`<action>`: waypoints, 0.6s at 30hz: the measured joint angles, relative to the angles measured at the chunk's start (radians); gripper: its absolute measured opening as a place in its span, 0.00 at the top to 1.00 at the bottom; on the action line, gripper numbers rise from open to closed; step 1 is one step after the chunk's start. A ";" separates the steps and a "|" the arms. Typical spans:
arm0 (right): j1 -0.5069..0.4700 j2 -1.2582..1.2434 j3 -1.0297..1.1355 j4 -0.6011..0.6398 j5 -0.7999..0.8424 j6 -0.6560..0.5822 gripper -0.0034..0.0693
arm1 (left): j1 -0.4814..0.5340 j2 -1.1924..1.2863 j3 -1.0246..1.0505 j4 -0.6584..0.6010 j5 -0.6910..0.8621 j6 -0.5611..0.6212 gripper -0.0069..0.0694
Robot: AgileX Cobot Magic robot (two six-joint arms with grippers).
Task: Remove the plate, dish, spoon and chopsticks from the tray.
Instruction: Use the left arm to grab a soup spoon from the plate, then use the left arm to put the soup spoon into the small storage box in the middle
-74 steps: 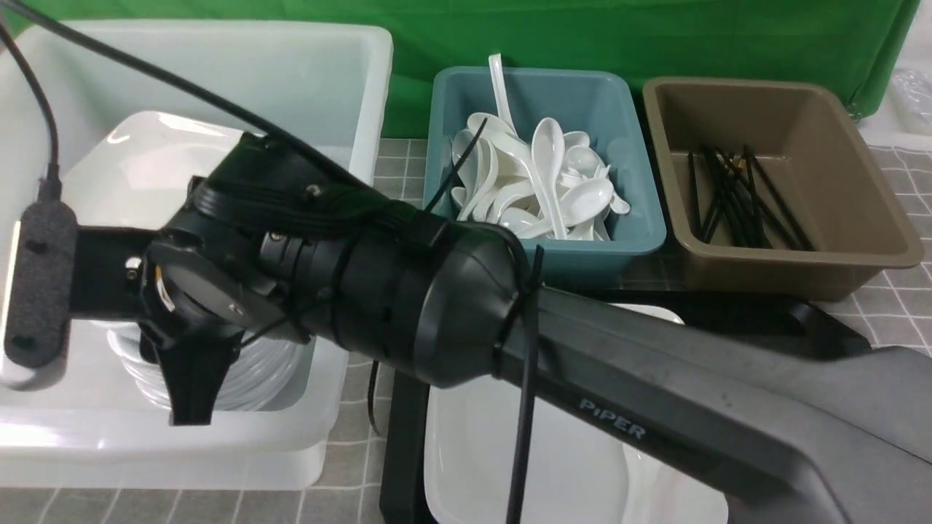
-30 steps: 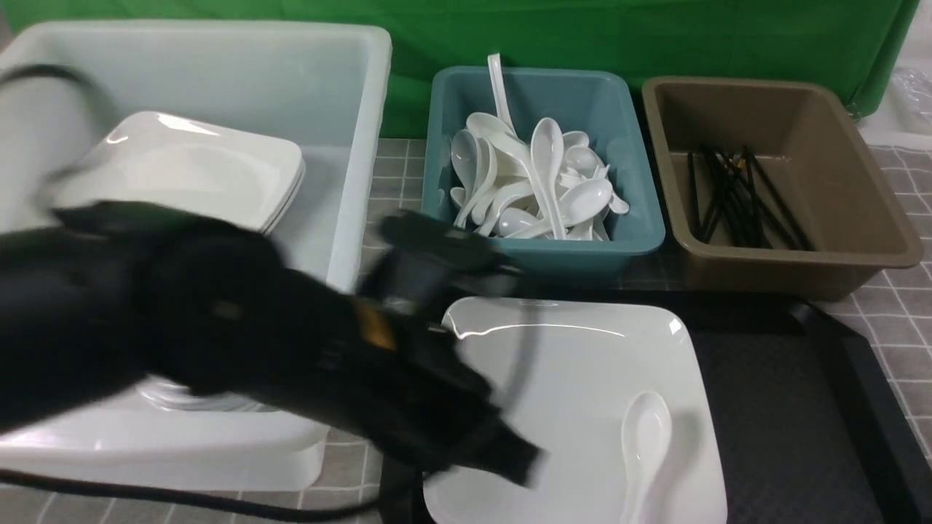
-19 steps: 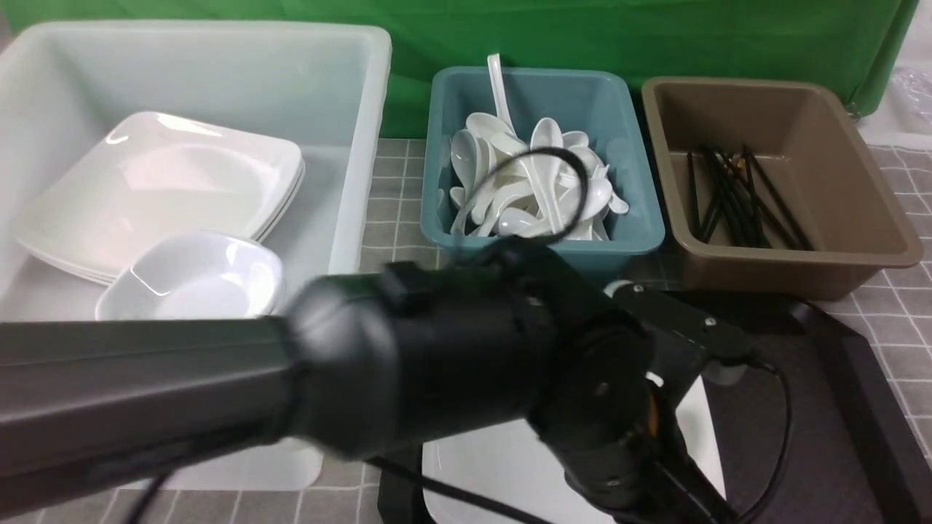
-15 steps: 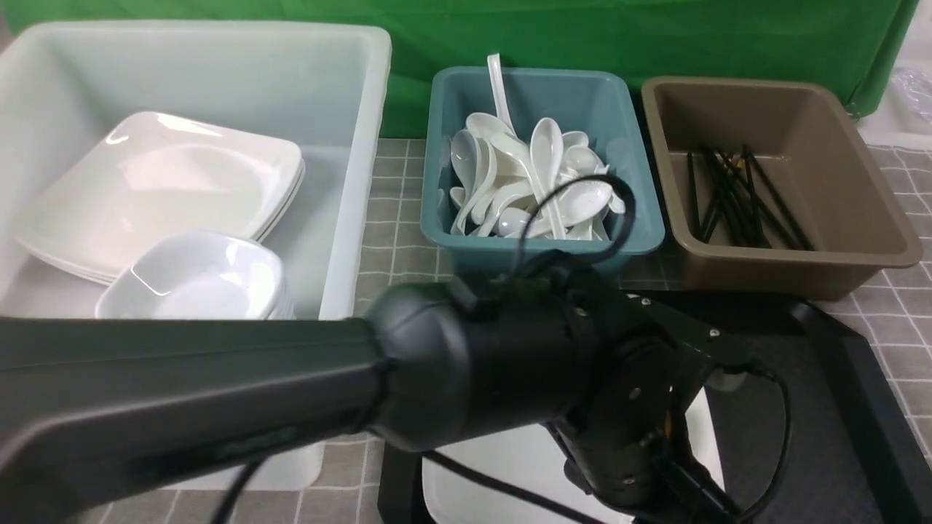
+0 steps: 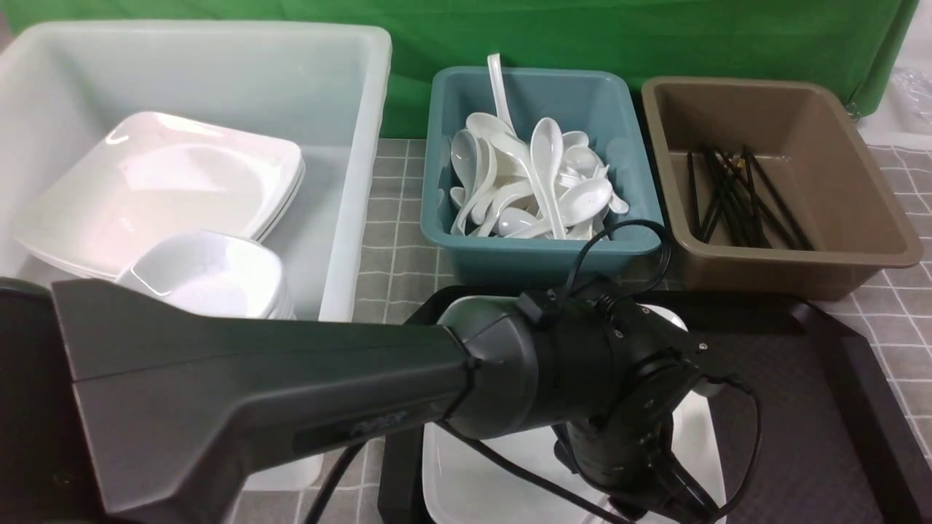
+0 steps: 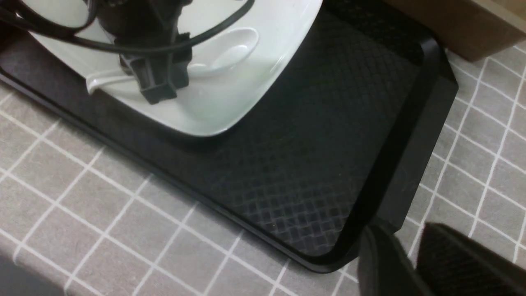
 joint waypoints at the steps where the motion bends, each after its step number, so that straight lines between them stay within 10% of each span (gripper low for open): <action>1: 0.000 0.000 0.000 0.000 0.000 -0.001 0.71 | 0.000 0.000 -0.001 0.002 0.003 0.000 0.68; 11: 0.000 0.000 0.000 0.000 -0.001 -0.006 0.70 | 0.008 -0.119 -0.026 0.126 0.038 0.009 0.73; 18: 0.000 0.000 0.000 0.018 -0.024 -0.004 0.70 | 0.203 -0.146 -0.212 0.238 -0.170 0.060 0.73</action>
